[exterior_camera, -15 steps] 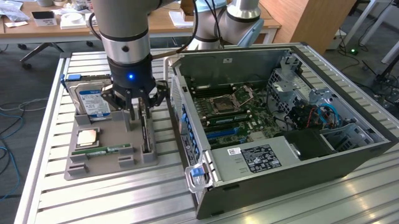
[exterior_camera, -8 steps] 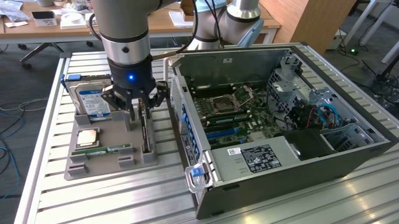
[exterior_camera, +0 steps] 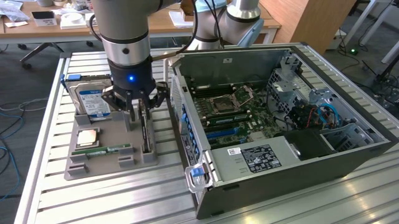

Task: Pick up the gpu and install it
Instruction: 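Pick up the gpu and move the gpu toward the slot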

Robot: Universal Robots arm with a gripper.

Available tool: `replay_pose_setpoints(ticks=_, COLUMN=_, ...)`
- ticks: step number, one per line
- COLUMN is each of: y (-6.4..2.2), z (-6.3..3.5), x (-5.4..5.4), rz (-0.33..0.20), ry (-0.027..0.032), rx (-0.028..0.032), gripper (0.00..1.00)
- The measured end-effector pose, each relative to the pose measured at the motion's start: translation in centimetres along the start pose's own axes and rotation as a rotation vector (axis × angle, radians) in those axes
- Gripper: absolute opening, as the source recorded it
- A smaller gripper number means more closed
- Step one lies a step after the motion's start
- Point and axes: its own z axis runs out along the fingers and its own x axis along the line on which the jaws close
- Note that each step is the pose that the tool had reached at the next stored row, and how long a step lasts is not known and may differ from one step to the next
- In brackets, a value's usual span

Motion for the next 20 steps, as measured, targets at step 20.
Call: replay_pose_setpoints(ticks=20, y=-0.04, z=0.96, x=0.02, rz=0.000, ry=0.0000, rx=0.0000, gripper=0.42)
